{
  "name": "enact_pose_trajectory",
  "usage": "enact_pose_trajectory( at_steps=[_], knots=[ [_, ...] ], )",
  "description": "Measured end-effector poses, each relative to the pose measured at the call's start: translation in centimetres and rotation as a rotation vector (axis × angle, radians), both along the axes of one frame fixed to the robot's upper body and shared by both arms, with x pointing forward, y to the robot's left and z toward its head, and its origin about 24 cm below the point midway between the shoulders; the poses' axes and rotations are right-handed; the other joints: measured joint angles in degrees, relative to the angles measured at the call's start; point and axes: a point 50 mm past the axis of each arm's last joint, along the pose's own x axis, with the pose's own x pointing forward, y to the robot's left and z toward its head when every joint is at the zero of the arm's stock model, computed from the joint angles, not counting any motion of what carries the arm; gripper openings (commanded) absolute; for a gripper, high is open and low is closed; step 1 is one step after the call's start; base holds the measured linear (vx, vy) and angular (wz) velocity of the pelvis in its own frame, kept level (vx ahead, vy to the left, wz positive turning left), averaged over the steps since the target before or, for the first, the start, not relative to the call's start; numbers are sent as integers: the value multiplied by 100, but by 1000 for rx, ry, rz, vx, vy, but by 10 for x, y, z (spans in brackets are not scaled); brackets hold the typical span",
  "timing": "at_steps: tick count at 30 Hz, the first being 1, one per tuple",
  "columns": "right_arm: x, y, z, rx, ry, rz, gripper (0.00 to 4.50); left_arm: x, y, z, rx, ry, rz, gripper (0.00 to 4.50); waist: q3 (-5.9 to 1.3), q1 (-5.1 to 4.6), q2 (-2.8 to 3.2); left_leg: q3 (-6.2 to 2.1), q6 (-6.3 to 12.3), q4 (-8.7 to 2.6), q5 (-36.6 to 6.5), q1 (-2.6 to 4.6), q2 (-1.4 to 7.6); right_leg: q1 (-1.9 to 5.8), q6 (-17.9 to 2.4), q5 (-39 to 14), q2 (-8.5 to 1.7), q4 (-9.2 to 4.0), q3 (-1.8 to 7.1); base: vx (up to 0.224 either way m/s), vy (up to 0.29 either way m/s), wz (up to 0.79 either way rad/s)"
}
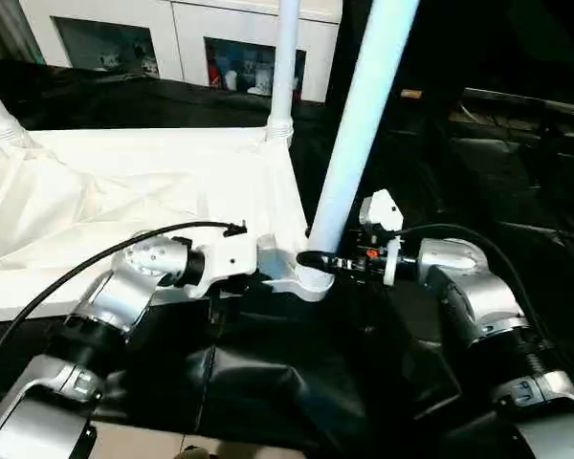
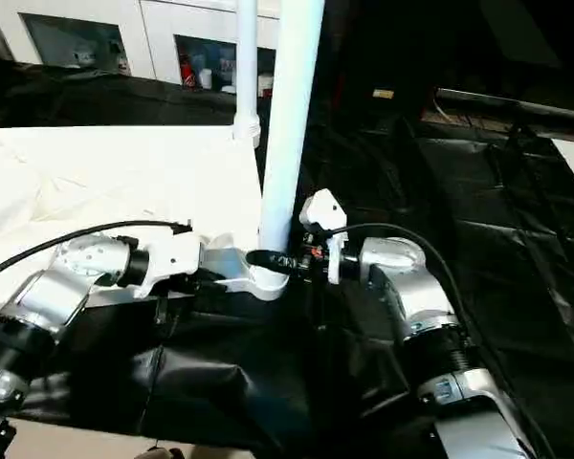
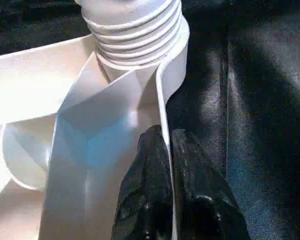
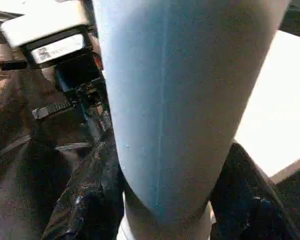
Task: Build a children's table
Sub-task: Insert table leg to table base
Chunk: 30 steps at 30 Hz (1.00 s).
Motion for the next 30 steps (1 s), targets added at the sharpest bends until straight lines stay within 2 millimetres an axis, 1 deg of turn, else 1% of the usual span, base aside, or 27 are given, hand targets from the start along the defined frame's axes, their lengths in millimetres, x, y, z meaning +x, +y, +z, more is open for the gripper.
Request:
enact_pose_trajectory(
  at_steps=[5, 7, 10, 13, 15, 16, 18, 20, 21, 22, 23, 26, 27, 28, 30],
  knots=[
    [-8, 1, -2, 8, -30, 93, 186, -6, 2, 0, -1, 28, -53, 0, 5, 9, -1, 1, -1, -11, -1, 3, 1, -1, -4, -9, 2, 0, -3, 0, 0, 0],
    [-9, -1, -2, 6, -45, 108, 186, -6, 1, 1, 3, 23, -67, 0, 12, 21, -13, 2, -1, -9, 0, 25, 0, 0, -4, -9, 0, 0, -1, 0, 0, 0],
    [-10, -2, -3, 7, -55, 107, 186, -6, 0, 1, 6, 20, -69, 0, 20, 24, -27, 6, -3, -9, -1, 33, 0, 7, -3, -10, -1, 0, 2, 0, 0, 0],
    [-10, -2, -4, 11, -68, 95, 186, -5, 0, 0, 8, 12, -60, 0, 22, 24, -25, 6, -4, -9, -1, 40, 1, 15, -2, -10, -1, 0, 2, 0, 0, 0],
    [-9, 0, -7, 21, -75, 71, 186, -4, 1, -1, 10, 6, -44, 0, 25, 13, -22, 6, -4, -9, 0, 62, 1, 34, 18, -22, -1, 0, 3, 0, 0, 0],
    [-8, 1, -9, 25, -81, 51, 186, -3, 1, -1, 12, 1, -30, 0, 32, 3, -23, 5, -5, -9, 0, 80, 1, 48, 30, -30, -1, -1, 5, 0, 0, 0],
    [-6, 5, -11, 36, -79, 3, 186, -1, 3, -2, 13, 2, 4, 0, 45, -8, -25, 2, -5, -9, -1, 92, 1, 57, 34, -32, -1, -4, 5, -25, -1, -1],
    [0, 11, -14, 62, -67, -105, 186, 3, 5, -3, 6, 10, 79, 0, 60, -41, -40, -3, -6, -9, -1, 96, -1, 56, 36, -33, -1, -13, 3, -58, 1, -4],
    [3, 15, -15, 73, -59, -149, 186, 4, 5, -4, 6, 17, 107, 0, 73, -72, -37, -22, -6, -10, -1, 95, -5, 57, 37, -34, -1, -35, -7, -71, 16, -13],
    [6, 19, -15, 80, -53, -199, 186, 7, 5, -2, 11, 19, 136, 0, 91, -119, -46, -40, -6, -13, -1, 91, -9, 56, 38, -36, -1, -59, -22, -71, 16, -13],
    [8, 20, -14, 82, -54, -232, 186, 9, 5, -1, 13, 21, 154, 0, 111, -151, -46, -57, -6, -13, -1, 89, -18, 53, 38, -37, -2, -73, -27, -72, 24, -13],
    [16, 29, -17, 112, -18, -409, 186, 16, -1, -2, 10, 40, 245, 0, 128, -229, -51, -88, -5, -21, -2, 89, -23, 59, 38, -50, -3, -173, -63, -65, 35, -15],
    [17, 31, -17, 112, -17, -444, 186, 18, -2, -2, 10, 43, 266, 0, 135, -266, -43, -102, -5, -21, -2, 86, -28, 62, 37, -64, -9, -204, -82, -62, 59, -18],
    [20, 33, -17, 111, -15, -486, 186, 20, -4, -2, 11, 43, 289, 0, 154, -297, -13, -147, -3, -23, -3, 82, -31, 83, 35, -82, -13, -276, -135, -62, 59, -18],
    [24, 37, -17, 107, -17, -564, 186, 24, -10, -3, 9, 43, 334, 0, 187, -315, 32, -201, -2, -30, -4, 89, -32, 97, 9, -161, -11, -352, -201, -66, 61, -14]
  ],
)
